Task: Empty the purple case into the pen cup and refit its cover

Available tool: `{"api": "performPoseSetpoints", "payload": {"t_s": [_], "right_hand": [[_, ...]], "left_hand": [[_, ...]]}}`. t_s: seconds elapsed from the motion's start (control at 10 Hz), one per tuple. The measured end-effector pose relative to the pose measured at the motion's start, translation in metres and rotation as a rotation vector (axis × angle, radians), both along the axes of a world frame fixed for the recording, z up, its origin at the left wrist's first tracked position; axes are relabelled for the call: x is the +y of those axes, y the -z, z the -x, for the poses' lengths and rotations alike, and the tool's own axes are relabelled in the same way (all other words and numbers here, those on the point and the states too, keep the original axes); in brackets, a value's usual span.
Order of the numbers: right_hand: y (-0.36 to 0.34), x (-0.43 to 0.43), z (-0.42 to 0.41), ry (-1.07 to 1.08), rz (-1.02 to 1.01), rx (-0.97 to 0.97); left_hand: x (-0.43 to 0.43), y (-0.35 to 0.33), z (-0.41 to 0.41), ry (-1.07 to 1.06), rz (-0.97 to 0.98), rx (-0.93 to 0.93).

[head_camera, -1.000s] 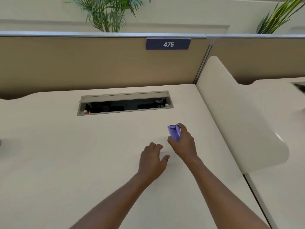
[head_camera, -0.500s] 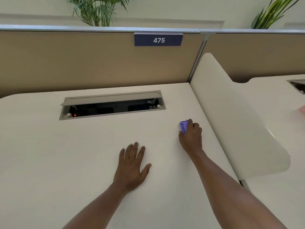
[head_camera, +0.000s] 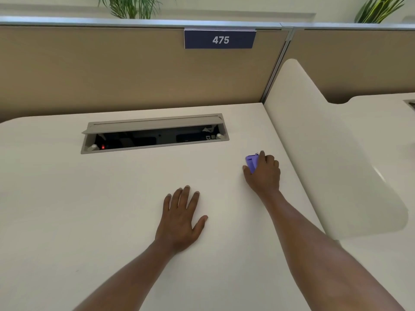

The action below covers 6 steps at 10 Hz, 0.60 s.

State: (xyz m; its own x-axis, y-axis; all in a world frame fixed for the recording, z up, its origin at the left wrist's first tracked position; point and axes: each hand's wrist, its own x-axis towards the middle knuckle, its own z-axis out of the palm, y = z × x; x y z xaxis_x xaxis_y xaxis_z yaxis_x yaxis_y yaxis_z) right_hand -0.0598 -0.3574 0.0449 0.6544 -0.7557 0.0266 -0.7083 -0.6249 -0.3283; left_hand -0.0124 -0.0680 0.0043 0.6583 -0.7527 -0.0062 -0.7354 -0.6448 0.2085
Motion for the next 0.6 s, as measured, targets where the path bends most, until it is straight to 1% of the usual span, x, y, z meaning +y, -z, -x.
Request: {"api": "performPoseSetpoints", "payload": {"t_s": [0.1, 0.2, 0.3, 0.5, 0.6], "right_hand": [[-0.003, 0.005, 0.002, 0.028, 0.010, -0.026], [-0.010, 0.025, 0.012, 0.032, 0.076, -0.127], [-0.010, 0.066, 0.027, -0.116, 0.159, -0.215], [0.010, 0.160, 0.058, -0.315, 0.006, -0.158], [0.019, 0.193, 0.066, -0.361, -0.031, -0.088]], "left_hand": [[0.001, 0.000, 0.000, -0.006, 0.006, 0.013], [-0.001, -0.001, 0.000, -0.006, 0.005, 0.025], [0.000, -0.001, -0.001, 0.001, 0.001, 0.028], [0.006, -0.010, -0.002, 0.019, 0.004, 0.127], [0.027, -0.008, -0.001, -0.005, 0.002, 0.137]]}}
